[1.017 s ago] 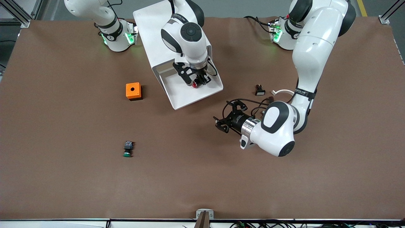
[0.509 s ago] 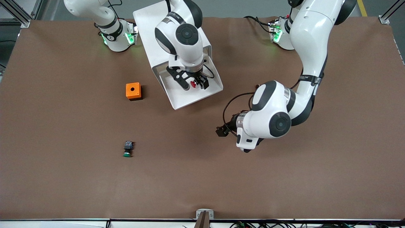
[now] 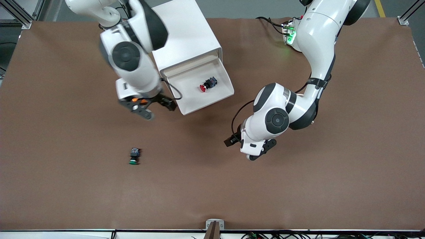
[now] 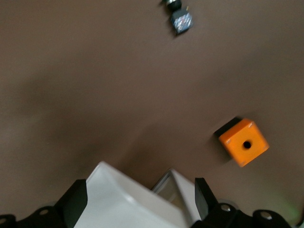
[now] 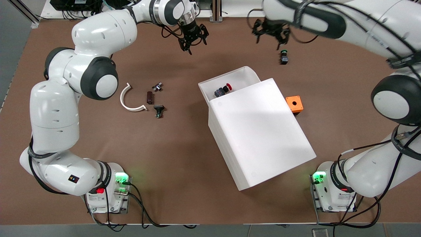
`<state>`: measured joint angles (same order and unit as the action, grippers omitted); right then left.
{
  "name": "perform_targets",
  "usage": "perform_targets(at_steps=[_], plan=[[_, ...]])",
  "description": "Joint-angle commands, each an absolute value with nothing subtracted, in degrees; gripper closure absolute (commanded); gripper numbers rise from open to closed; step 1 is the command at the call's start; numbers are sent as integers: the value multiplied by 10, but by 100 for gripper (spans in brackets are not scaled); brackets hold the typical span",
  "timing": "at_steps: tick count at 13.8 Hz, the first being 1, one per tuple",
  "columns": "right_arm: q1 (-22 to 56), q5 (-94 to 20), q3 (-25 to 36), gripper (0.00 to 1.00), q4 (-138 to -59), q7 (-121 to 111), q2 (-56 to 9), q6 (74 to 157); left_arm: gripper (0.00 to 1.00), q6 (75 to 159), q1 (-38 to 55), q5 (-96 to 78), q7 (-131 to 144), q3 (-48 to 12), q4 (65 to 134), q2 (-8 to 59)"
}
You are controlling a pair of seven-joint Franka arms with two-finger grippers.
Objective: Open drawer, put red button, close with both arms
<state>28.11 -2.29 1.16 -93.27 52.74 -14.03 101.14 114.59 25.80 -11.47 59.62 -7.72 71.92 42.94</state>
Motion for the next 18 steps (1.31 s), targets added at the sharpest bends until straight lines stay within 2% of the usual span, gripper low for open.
perform_targets(at_steps=[1,3,8,12,18], plan=[[209,-18,0,0,-934,394,-109,971,1,1189,268,-85,602,-76,774,398],[158,-18,1,0,-927,292,-89,928,1,1207,280,-71,628,-76,801,380],[66,-14,1,0,-864,115,-83,831,1,1199,327,-9,718,-77,802,380],[23,-2,3,0,-835,14,-85,814,1,1174,362,5,718,-77,800,382],[3,36,3,0,-826,8,-91,814,1,1171,403,2,746,-78,802,384]])
